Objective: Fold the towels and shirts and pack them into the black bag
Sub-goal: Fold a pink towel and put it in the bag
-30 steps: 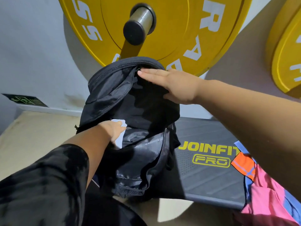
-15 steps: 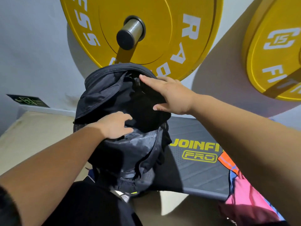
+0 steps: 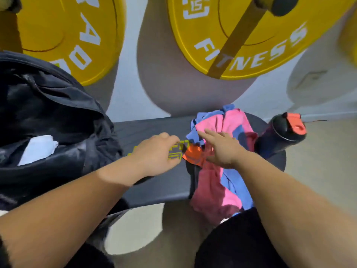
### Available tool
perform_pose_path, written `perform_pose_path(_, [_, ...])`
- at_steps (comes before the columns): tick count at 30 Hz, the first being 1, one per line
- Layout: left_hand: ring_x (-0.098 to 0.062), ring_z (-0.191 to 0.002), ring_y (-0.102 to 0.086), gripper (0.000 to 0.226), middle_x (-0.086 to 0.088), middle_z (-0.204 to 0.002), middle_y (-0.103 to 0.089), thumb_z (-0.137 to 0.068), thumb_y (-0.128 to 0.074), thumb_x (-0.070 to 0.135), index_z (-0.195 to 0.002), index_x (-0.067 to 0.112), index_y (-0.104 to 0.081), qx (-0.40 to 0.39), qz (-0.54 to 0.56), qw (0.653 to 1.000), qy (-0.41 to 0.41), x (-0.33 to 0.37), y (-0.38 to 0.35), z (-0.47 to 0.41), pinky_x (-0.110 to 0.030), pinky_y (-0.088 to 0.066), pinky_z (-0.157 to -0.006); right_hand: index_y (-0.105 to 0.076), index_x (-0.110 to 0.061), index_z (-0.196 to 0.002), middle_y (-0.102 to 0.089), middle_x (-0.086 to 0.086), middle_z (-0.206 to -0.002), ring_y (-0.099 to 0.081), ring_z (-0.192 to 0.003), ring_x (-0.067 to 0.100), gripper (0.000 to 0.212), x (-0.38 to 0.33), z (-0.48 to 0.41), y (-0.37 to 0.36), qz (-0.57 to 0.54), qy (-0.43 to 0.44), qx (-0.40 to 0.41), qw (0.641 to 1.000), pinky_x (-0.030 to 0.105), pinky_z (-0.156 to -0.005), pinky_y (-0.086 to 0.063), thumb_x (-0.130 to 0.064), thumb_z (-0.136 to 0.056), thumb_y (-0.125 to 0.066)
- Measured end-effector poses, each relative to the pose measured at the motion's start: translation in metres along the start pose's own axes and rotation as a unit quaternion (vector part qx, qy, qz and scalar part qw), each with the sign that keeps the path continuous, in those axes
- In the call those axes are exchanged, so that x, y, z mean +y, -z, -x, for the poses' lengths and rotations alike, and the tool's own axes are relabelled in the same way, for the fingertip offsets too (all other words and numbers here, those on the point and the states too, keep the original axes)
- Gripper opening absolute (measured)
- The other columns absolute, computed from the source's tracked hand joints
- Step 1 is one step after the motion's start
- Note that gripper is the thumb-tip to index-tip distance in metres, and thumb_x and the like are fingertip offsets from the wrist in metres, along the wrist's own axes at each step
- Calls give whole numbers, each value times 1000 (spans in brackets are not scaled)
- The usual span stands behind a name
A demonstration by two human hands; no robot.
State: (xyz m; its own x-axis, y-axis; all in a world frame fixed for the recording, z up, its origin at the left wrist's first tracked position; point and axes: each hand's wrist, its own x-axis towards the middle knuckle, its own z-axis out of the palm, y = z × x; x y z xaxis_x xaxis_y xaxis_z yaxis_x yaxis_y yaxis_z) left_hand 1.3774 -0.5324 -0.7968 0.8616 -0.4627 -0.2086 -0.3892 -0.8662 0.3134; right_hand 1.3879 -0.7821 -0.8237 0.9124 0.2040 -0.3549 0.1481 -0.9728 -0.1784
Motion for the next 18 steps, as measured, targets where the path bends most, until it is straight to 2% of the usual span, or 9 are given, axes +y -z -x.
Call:
perform_pose_path(3, [-28,-126,-48,68,-4,-135,-48,-87,-63,52,-146,28,-40,-64,18,998,8,28,-46,-33,-40,-44,-100,-21,-46,-152,-12,-2,-162,-22,-144,39,85,34,9,-17,11,-69,-114,991,57,-113,-29,-51,-81,-67])
perform_pose_path(6, [-29,-127,-49,68,-6,-138,-48,-88,-63,56,-146,26,-41,-105,68,991,41,47,-88,-52,-40,-44,-102,-32,-49,-148,-24,9,-152,-30,-137,43,76,48,2,-21,-23,-83,-137,987,52,-114,-32,-47,-81,-68])
perform_pose_path(8, [-26,-117,-55,55,-4,-125,-54,-85,-67,53,-131,25,-55,-92,119,987,47,65,-110,-58,-35,-46,-96,-45,-47,-140,-37,8,-135,-40,-126,41,57,49,-2,-18,-23,-76,-128,989,51,-109,-38,-37,-86,-62])
perform_pose_path(9, [-24,-107,-58,43,-1,-113,-58,-83,-70,50,-116,25,-62,-70,161,983,51,75,-119,-59,-33,-47,-89,-51,-44,-134,-42,6,-127,-43,-122,39,47,51,-5,-17,-9,-62,-124,990,50,-106,-40,-32,-88,-58])
perform_pose_path(10, [-21,-95,-60,31,4,-98,-60,-80,-72,48,-99,25,-64,-45,215,973,64,84,-127,-60,-32,-48,-79,-56,-40,-129,-46,2,-122,-46,-120,34,41,50,-7,-15,4,-37,-126,991,47,-105,-41,-28,-90,-56])
perform_pose_path(12, [-12,-73,-59,27,10,-76,-61,-74,-77,48,-77,25,-63,-2,305,946,107,98,-139,-61,-30,-45,-63,-62,-30,-125,-50,-3,-118,-49,-115,25,36,49,-9,-10,-4,-7,-135,991,39,-101,-41,-21,-90,-57])
perform_pose_path(14, [-17,-60,-50,29,6,-61,-54,-75,-76,34,-65,17,-56,46,317,935,152,103,-148,-63,-33,-39,-56,-64,-23,-123,-55,1,-122,-54,-114,29,37,50,-13,-9,-43,3,-128,991,36,-93,-44,-16,-86,-59])
perform_pose_path(16, [-23,-56,-37,33,1,-53,-42,-77,-70,17,-58,9,-44,91,319,924,191,102,-155,-64,-37,-36,-54,-65,-16,-120,-60,6,-123,-58,-106,28,36,49,-18,-9,-63,14,-110,992,33,-86,-47,-11,-86,-60])
perform_pose_path(18, [-21,-55,-37,32,-1,-53,-43,-78,-72,15,-59,10,-47,107,358,903,210,97,-153,-61,-33,-37,-55,-69,-15,-113,-65,7,-117,-63,-100,26,31,50,-19,-6,-90,7,-81,993,33,-84,-51,-7,-84,-61])
